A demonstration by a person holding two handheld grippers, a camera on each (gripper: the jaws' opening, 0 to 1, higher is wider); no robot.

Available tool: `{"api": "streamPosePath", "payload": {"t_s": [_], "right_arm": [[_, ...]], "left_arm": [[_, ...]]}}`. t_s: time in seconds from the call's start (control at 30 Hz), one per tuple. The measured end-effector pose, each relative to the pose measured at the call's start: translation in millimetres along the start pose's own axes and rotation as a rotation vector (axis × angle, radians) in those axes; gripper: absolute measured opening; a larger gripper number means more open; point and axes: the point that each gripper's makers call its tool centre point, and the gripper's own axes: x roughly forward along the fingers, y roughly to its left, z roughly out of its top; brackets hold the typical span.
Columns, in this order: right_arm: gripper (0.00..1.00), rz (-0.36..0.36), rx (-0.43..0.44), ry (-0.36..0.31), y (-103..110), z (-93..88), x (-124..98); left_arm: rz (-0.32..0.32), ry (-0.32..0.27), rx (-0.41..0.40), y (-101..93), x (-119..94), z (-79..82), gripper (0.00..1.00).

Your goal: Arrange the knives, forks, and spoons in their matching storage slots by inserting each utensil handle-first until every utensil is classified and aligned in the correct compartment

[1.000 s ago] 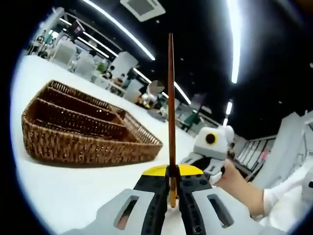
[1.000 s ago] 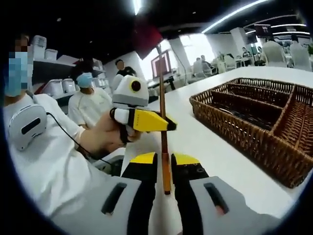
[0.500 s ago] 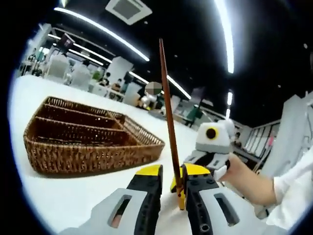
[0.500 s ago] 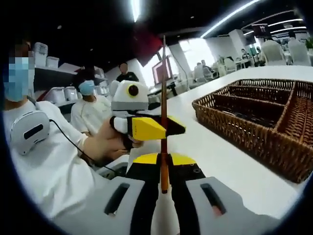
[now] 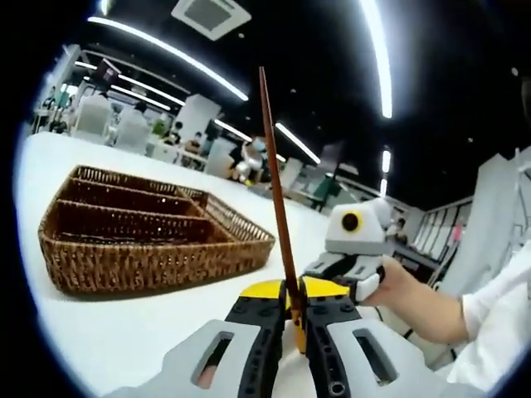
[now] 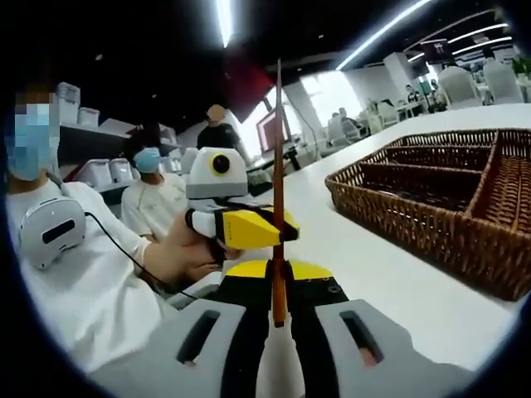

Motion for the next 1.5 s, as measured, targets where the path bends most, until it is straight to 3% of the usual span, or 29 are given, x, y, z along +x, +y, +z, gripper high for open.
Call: {"api": "streamPosePath", "payload": {"t_s": [0.2, 0.37, 0.6, 0.97, 1.5], "right_arm": [[0.06, -0.001, 0.012, -0.015, 0.8, 0.2, -0.5], [0.06, 0.002, 0.019, -0.010, 2.6, -4.9, 0.4], [0.06, -0.015, 0.059, -0.029, 0.5, -4.9, -0.2], [0.06, -0.025, 0.086, -0.069, -2.1, -1.4, -4.3], [0.07, -0.013, 0.089, -0.068, 1.1, -3.1, -3.2]], "left_arm": [[-0.005, -0.007, 0.016, -1.2, 0.8, 0.6, 0.05], [-0.015, 0.040, -0.041, -2.6, 1.6, -4.6, 0.04], [0.003, 0.082, 0.035, -2.9, 3.9, -4.9, 0.05], [0.011, 0.086, 0.082, -2.3, 5.1, -2.1, 0.07], [-0.006, 0.103, 0.045, -5.6, 7.2, -3.6, 0.04]]}}
